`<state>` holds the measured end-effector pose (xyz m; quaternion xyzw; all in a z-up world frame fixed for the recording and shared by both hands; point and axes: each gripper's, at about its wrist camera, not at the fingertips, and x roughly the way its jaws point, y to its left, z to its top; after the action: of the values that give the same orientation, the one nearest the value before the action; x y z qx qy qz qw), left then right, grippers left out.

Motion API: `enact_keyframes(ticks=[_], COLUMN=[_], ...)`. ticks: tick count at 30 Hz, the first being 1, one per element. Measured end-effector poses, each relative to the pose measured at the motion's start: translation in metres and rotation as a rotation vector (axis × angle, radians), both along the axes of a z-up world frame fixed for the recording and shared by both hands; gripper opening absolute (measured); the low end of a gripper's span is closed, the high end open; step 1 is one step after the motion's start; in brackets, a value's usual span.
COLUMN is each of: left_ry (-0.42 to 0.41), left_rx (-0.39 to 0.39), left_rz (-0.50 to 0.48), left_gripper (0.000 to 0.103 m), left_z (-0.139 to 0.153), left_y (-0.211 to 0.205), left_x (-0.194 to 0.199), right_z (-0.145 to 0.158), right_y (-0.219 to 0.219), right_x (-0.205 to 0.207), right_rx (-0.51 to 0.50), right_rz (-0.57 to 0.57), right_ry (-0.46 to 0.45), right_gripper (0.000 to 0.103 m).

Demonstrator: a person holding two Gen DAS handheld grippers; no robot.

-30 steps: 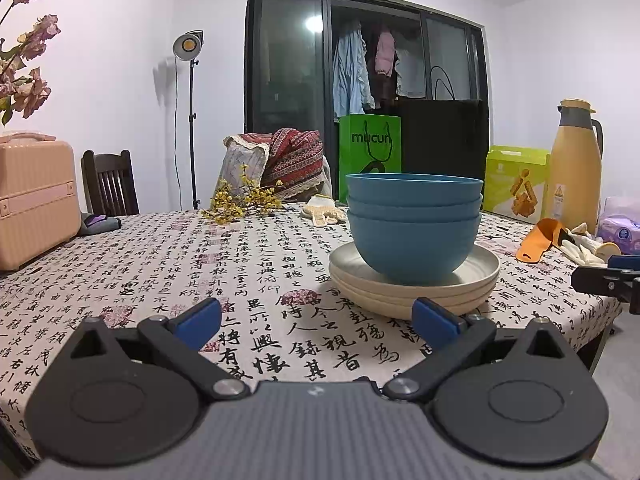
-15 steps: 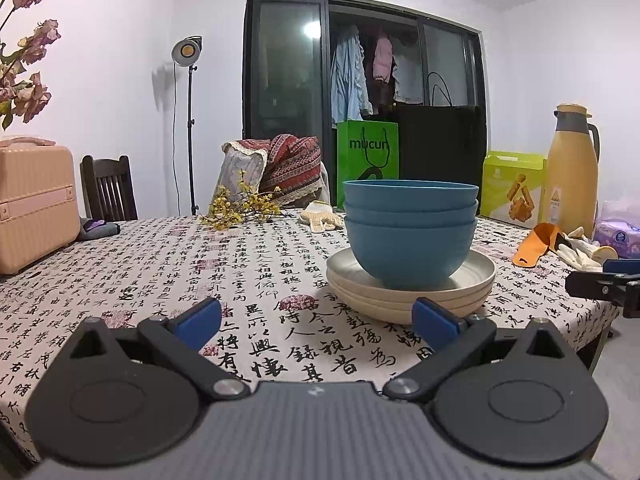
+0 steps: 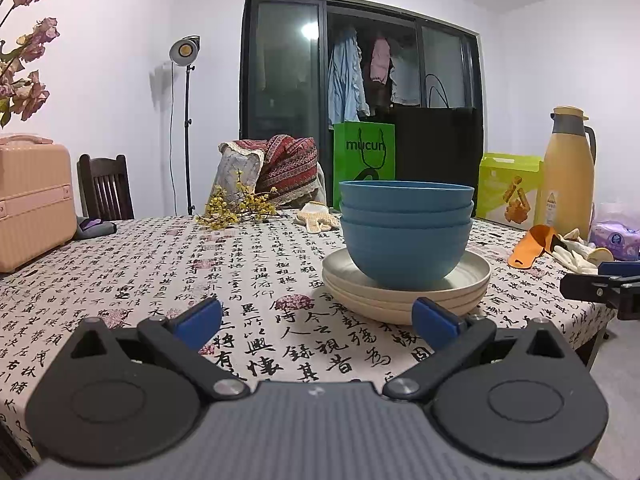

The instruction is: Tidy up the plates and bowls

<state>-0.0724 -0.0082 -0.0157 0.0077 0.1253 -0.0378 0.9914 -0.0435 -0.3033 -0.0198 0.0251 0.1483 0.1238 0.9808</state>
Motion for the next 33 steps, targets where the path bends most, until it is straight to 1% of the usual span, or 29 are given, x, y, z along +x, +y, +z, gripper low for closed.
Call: enact_keyframes(ticks=[18,24,33], left_ry=[-0.012,-0.001,0.003], left_rx=[0.0,-0.01,0.003], left_rz=[-0.002,0.003,0.0], left_gripper=[0.103,0.103,0.103], left_z=[0.0005,-0.0003,-0.001], left_y=[-0.0022,-0.0012,-0.0036], left_x=[-0.0017,0.0,0.0001], right_z=[-0.0014,-0.0013,-0.0024], right_y=[0.0001,-0.0004,-0.0004], right_x=[-0.0009,-0.0007,-0.0007], right_rx=[0.002,0.005,0.013], right_rz=[-0.001,0.0,0.005], right_ry=[0.002,0.003,0.007], right_gripper=[0.103,0.103,0.103])
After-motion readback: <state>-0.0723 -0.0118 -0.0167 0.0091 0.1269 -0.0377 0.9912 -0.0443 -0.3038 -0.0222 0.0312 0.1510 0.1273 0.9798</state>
